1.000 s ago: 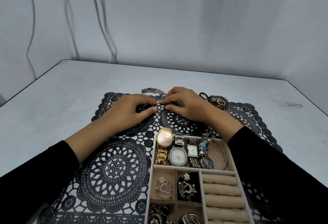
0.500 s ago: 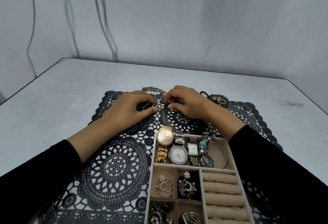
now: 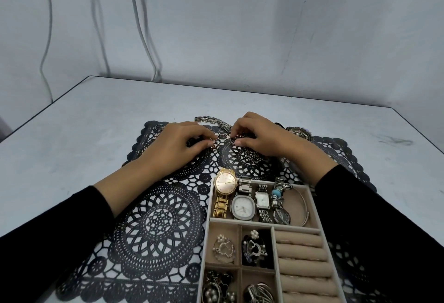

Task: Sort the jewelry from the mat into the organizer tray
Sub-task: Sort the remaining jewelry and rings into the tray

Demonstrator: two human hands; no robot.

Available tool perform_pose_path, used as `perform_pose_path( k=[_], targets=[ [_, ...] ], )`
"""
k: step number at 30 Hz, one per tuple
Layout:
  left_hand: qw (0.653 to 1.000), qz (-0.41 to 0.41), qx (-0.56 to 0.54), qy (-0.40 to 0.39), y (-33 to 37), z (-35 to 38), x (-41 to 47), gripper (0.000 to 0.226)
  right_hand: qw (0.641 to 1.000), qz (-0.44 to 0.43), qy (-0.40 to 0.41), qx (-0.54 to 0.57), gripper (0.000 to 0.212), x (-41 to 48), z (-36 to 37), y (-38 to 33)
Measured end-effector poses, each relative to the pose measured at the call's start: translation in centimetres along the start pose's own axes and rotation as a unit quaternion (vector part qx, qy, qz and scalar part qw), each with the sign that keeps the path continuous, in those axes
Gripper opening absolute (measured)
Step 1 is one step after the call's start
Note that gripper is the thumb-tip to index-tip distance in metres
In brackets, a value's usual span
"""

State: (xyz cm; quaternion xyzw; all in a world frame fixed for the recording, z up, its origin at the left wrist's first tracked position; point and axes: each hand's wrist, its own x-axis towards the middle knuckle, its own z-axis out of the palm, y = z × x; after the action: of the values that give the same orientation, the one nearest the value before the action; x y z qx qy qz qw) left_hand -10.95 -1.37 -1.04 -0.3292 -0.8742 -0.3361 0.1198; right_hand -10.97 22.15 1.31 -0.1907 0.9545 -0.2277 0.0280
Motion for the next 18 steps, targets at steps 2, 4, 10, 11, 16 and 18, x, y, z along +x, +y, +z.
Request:
perform_pose_path(
  k=[2,4,10,11,16,18],
  targets=[
    [1.0,-0.01,-0.007,-0.002,0.0,0.0,0.0,0.018,1.0,0.011,-0.023,-0.013,0.017,0.3,-0.3,0.0],
    [0.999,-0.028,-0.024,-0.005,0.1,-0.1,0.1,0.017,0.999,0.019,-0.034,-0.02,0.017,0.5,-0.5,0.0],
    [0.994,-0.072,-0.082,-0.002,0.4,-0.2,0.1,0.013,1.0,0.0,0.006,0.029,0.017,0.1,-0.7,0.4],
    [0.993,-0.078,-0.091,-0.001,0.4,-0.3,0.0,0.013,0.999,-0.004,0.014,0.041,0.017,0.0,-0.8,0.4],
    [0.988,-0.105,-0.115,0.009,0.7,-0.5,0.0,0.014,0.996,-0.014,0.031,0.08,0.014,-1.0,-1.6,0.2],
    [0.986,-0.111,-0.126,0.012,0.8,-0.5,0.0,0.013,0.994,-0.003,0.041,0.106,0.014,-1.5,-1.8,0.2]
  ],
)
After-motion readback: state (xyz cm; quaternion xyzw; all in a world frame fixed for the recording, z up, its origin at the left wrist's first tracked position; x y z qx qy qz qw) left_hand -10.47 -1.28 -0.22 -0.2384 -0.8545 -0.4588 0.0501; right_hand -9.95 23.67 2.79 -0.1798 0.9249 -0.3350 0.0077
